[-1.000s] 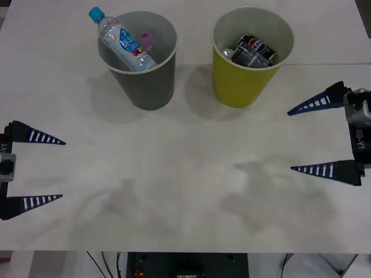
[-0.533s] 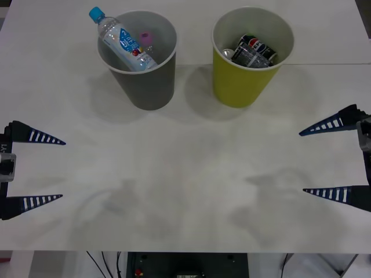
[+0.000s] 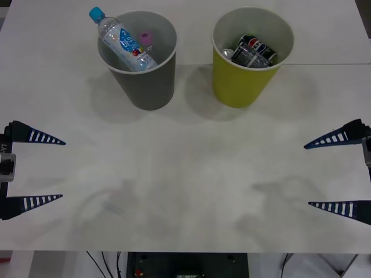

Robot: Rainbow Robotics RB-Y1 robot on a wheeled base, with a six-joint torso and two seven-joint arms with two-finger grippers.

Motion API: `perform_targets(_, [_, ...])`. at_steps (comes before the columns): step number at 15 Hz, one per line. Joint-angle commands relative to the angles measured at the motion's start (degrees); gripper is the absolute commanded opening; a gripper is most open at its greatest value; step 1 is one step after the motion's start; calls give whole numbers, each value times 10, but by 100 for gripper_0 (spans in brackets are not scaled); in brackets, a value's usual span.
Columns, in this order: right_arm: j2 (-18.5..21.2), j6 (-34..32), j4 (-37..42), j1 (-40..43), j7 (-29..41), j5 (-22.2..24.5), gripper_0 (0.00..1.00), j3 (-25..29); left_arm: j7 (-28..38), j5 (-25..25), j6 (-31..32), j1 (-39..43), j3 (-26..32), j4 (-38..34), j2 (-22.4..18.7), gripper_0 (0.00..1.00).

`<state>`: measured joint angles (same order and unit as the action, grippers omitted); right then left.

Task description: Put the can into the green bin and the plastic bottle into the gray bin

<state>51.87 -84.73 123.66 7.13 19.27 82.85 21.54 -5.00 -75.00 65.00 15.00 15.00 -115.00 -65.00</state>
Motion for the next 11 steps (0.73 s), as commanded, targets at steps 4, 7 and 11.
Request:
perform_targets(4, [-19, 0, -1, 23, -16, 21, 100, 10, 0, 0, 0, 0, 0, 0, 0, 100])
perform_targets(7, [-20, 0, -1, 34, -20, 39, 100, 13, 0, 0, 0, 0, 0, 0, 0, 100])
perform_targets(11, [-20, 0, -1, 34, -20, 39, 100, 13, 0, 0, 0, 0, 0, 0, 0, 100])
